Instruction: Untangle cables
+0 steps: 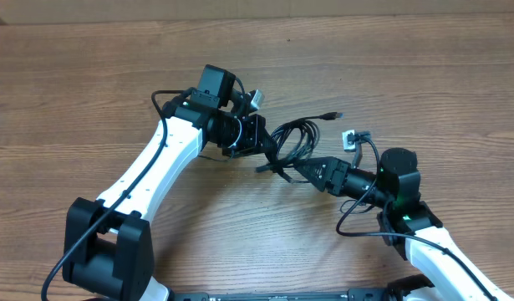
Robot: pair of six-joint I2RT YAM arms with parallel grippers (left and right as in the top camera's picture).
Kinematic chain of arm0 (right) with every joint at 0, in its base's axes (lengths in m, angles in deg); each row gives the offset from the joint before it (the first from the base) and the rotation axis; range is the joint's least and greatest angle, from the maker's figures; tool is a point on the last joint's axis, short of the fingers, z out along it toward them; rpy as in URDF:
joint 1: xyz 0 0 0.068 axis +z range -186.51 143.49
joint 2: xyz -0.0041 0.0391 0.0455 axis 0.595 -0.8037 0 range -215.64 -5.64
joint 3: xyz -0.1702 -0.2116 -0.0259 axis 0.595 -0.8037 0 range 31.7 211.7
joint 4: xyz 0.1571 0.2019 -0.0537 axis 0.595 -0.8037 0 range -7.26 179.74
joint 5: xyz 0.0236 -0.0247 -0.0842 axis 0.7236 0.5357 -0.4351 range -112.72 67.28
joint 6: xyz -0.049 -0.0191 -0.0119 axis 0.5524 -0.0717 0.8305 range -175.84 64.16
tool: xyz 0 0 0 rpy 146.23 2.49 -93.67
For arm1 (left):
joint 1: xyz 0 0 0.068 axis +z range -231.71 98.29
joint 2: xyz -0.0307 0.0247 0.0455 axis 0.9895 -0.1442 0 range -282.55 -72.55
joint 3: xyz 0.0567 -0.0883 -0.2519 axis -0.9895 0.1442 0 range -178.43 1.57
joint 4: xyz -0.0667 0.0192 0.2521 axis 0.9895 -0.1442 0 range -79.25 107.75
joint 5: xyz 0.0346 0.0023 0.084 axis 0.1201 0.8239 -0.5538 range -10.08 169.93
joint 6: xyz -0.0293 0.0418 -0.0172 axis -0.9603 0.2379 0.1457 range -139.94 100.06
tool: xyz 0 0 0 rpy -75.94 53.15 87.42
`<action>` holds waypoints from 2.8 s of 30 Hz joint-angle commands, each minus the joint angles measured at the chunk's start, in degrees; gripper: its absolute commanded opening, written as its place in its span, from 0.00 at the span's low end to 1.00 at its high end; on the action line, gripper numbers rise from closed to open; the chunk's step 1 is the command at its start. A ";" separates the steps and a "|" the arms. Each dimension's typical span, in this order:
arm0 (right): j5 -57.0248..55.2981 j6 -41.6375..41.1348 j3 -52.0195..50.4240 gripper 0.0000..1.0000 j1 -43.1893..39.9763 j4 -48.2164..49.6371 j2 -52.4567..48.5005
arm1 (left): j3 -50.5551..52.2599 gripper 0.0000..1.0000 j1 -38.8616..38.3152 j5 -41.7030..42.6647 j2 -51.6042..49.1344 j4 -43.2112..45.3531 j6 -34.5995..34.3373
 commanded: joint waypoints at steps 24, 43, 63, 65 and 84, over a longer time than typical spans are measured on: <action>-4.31 -1.57 0.46 0.52 1.03 0.50 -0.44 | -0.92 0.04 -0.09 -9.14 0.79 -2.08 -2.25; -3.56 -4.74 0.46 0.43 1.01 -3.93 -3.50 | -0.92 0.04 0.04 -7.69 0.79 -1.18 -3.69; -7.63 -4.31 0.52 0.37 1.01 -3.10 -3.50 | -0.92 0.04 -0.09 10.78 0.79 4.90 8.81; -8.00 -4.31 0.52 0.26 1.01 -3.08 -3.50 | -0.92 0.04 -0.09 12.24 0.79 5.27 8.79; -11.23 -2.75 0.50 0.04 1.01 -8.48 -3.50 | -0.92 0.04 0.07 25.64 0.79 23.65 -25.99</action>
